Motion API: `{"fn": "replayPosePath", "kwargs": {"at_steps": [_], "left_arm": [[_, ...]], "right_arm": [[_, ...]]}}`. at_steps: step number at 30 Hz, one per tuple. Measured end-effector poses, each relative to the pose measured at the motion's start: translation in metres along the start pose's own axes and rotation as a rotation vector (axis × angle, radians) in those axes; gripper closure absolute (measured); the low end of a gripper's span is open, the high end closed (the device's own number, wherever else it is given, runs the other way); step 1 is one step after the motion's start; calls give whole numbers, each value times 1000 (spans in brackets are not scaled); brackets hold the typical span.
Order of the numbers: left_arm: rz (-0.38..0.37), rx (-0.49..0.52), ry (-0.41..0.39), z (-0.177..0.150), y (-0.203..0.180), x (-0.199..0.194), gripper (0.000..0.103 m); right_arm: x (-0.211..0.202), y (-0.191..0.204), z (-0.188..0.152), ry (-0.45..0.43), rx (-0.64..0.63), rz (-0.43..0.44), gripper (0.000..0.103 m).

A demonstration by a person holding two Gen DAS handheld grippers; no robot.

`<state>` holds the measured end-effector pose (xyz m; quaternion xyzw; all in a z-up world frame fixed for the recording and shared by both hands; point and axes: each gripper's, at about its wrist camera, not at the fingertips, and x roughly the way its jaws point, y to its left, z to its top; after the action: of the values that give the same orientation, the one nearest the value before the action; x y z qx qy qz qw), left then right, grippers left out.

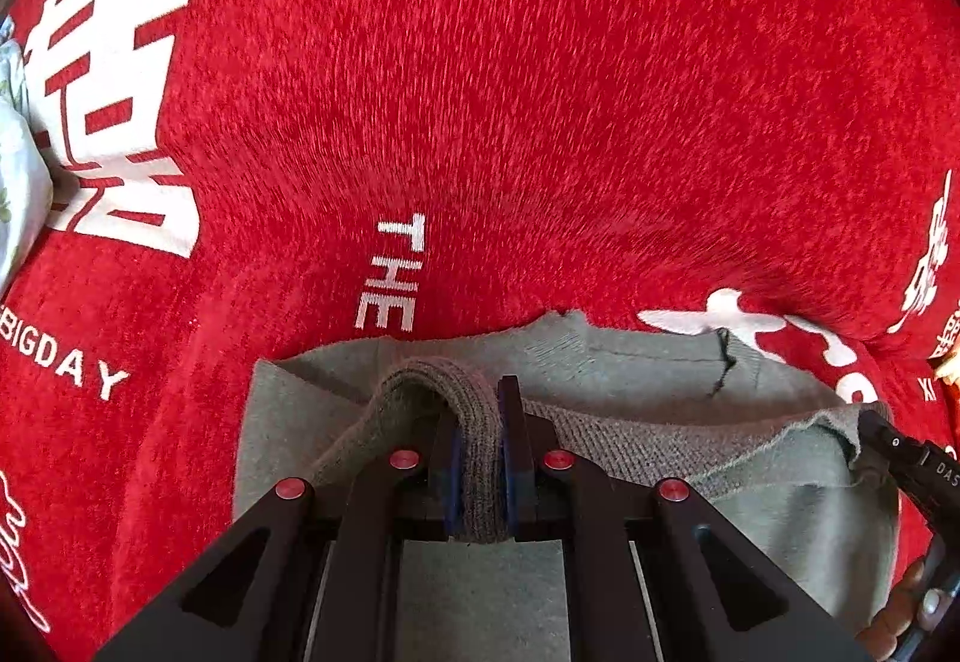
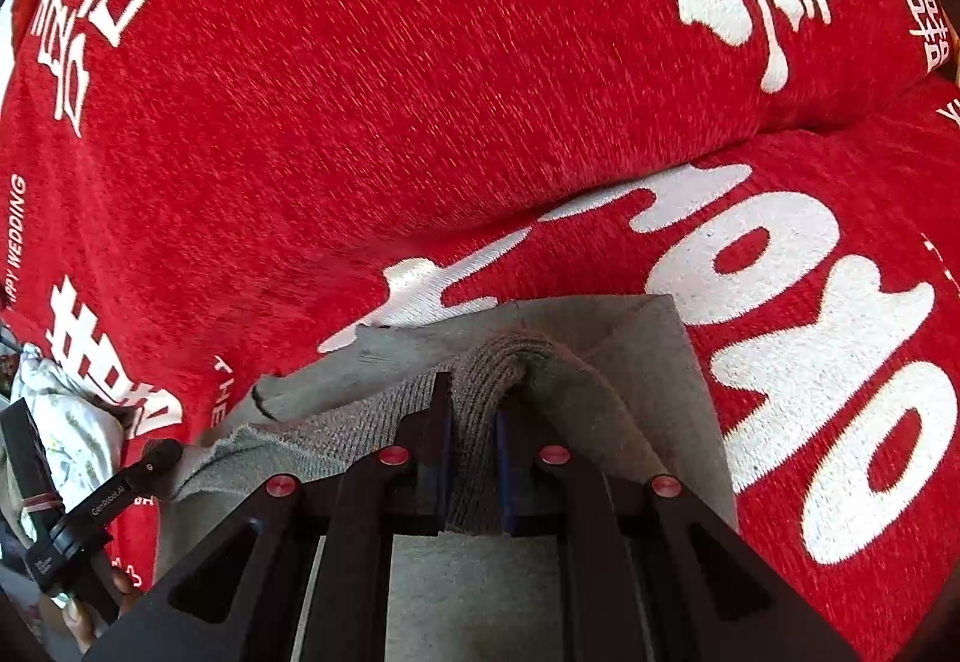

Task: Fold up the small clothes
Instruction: 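Lift the hem with both grippers and fold it over toward the collar, then open both grippers and release the folded hem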

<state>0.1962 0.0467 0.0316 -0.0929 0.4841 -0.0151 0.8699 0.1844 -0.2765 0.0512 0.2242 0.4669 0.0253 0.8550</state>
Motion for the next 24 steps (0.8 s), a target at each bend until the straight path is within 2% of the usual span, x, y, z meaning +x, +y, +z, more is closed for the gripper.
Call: {"fn": "replayPosePath", "kwargs": {"at_steps": [10, 11, 12, 13, 14, 15, 17, 18, 19, 21, 24], "left_arm": [[-15, -40, 90, 3, 8, 27, 90], [-22, -52, 106, 3, 10, 30, 77], [-38, -68, 119, 5, 12, 32, 49], [-55, -80, 115, 7, 14, 31, 37], [-66, -99, 87, 9, 17, 25, 27], [-51, -103, 67, 10, 17, 20, 27], [-37, -97, 58, 13, 18, 12, 27], [-51, -100, 58, 13, 20, 8, 27], [-69, -102, 53, 13, 21, 4, 27], [-86, -88, 42, 8, 24, -5, 27], [-95, -19, 54, -2, 13, -5, 27]], "right_arm": [[23, -5, 2, 49, 21, 0, 88], [25, -7, 3, 57, 34, 8, 88], [27, -8, 4, 62, 49, 21, 83], [28, -10, 6, 77, 67, 45, 76], [28, -11, 7, 82, 75, 61, 74], [26, -11, 7, 78, 79, 74, 68], [16, -8, 7, 44, 61, 71, 50], [10, -7, 7, 24, 54, 64, 34], [1, -6, 6, -9, 47, 62, 27], [-19, -3, 4, -78, 11, 77, 27], [-18, 16, 1, -49, -117, 66, 27]]}}
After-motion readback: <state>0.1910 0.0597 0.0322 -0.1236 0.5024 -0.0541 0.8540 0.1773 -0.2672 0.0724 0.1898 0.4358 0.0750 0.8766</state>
